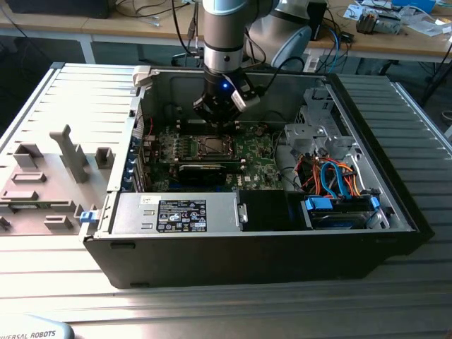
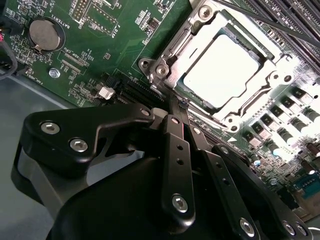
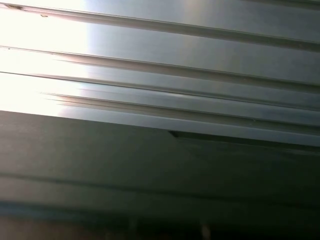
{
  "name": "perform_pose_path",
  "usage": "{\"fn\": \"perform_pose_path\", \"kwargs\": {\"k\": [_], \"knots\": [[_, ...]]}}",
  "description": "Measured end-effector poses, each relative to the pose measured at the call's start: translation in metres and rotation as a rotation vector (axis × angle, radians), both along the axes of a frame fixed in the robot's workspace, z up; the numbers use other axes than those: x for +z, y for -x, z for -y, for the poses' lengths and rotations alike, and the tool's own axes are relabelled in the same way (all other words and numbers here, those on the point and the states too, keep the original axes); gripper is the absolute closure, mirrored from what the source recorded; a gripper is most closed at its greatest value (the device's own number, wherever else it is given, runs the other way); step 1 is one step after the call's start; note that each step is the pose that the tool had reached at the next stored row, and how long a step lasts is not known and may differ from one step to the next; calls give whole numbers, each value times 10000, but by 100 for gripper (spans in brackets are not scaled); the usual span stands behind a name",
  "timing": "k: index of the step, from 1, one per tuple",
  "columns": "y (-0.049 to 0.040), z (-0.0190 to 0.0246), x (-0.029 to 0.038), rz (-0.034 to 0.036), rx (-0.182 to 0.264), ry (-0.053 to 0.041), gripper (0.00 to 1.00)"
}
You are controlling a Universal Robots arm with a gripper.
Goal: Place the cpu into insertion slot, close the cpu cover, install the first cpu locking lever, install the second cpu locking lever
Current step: 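Install the first cpu locking lever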
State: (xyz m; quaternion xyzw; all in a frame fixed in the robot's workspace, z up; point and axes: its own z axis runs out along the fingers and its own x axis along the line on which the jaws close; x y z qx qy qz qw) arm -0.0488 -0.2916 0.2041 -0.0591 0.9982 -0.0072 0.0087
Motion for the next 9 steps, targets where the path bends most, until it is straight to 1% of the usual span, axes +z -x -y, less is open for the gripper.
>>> {"fn": "perform_pose_path", "kwargs": {"k": [3,9], "knots": [[-4,1,-3,4,0,-5,89],[-4,20,-4,4,-1,-5,89]]}}
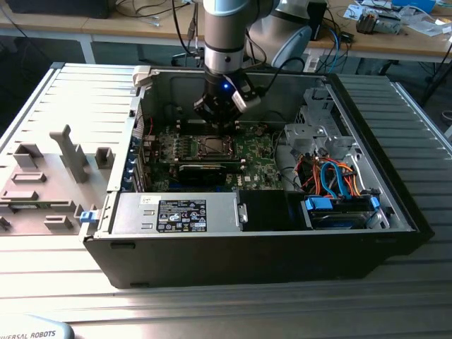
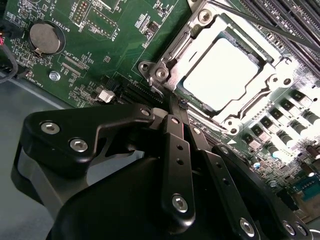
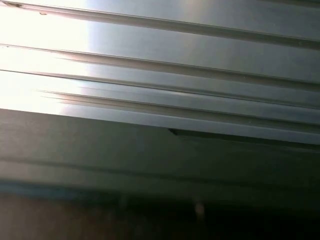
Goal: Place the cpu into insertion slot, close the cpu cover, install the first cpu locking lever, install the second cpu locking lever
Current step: 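Install the first cpu locking lever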
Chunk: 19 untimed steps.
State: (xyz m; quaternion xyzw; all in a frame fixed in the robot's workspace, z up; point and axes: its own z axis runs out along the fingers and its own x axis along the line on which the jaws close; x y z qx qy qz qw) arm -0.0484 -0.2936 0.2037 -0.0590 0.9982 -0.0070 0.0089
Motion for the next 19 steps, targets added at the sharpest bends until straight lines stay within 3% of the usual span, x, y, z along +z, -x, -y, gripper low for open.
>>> {"fn": "perform_pose_path", "kwargs": {"k": [19], "knots": [[-27,5,-13,6,1,-2,89]]}}
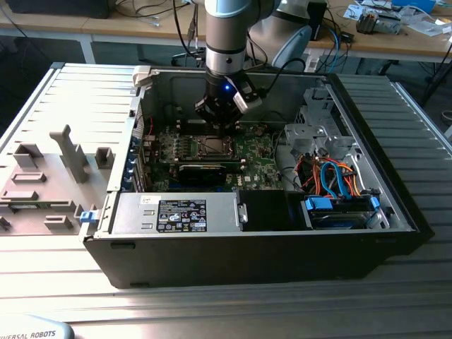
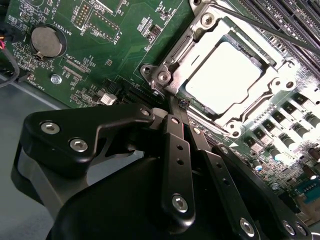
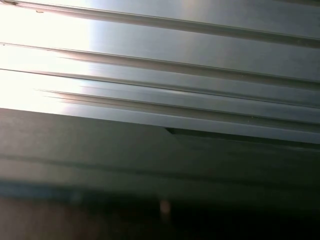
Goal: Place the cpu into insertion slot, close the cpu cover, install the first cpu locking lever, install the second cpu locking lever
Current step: 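Install the first cpu locking lever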
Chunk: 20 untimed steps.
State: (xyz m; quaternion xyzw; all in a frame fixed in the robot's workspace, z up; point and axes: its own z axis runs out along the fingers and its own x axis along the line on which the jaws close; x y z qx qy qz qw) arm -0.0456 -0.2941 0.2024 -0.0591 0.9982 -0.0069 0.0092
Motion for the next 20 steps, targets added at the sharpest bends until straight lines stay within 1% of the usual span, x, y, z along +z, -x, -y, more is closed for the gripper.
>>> {"fn": "perform_pose_path", "kwargs": {"k": [2,4,5,8,11,14,17,19,20], "knots": [[0,1,15,-2,1,4,89],[1,1,51,0,0,4,89],[1,0,57,1,0,4,89],[1,3,58,0,-2,4,89],[1,22,58,0,0,4,89],[1,66,57,1,0,-2,89],[1,171,57,0,-1,-18,89],[0,218,56,1,1,-27,89],[1,264,57,1,-1,-32,89]]}}
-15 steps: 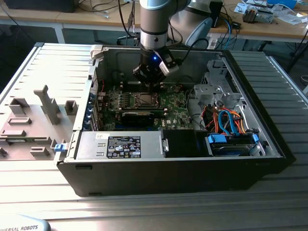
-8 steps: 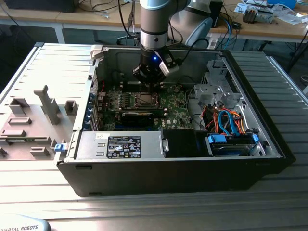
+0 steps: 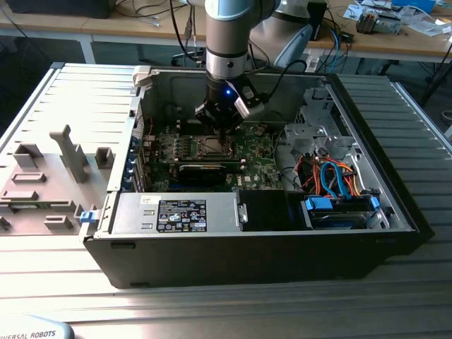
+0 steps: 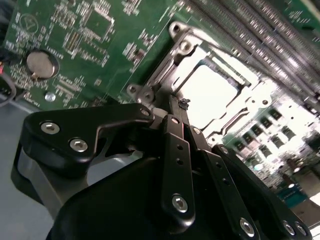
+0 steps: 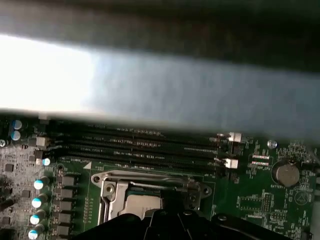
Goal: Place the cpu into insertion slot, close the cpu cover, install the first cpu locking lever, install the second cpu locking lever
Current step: 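Install the first cpu locking lever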
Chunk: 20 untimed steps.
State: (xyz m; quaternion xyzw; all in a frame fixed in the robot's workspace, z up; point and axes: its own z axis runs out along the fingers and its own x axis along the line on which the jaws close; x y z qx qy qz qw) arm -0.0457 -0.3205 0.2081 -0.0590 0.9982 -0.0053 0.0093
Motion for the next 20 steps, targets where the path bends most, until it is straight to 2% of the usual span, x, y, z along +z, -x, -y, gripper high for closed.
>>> {"fn": "perform_pose_path", "kwargs": {"k": [5,7,20], "knots": [[0,122,0,-1,1,-14,89],[0,152,0,0,1,-15,89],[0,161,35,-1,1,-14,89]]}}
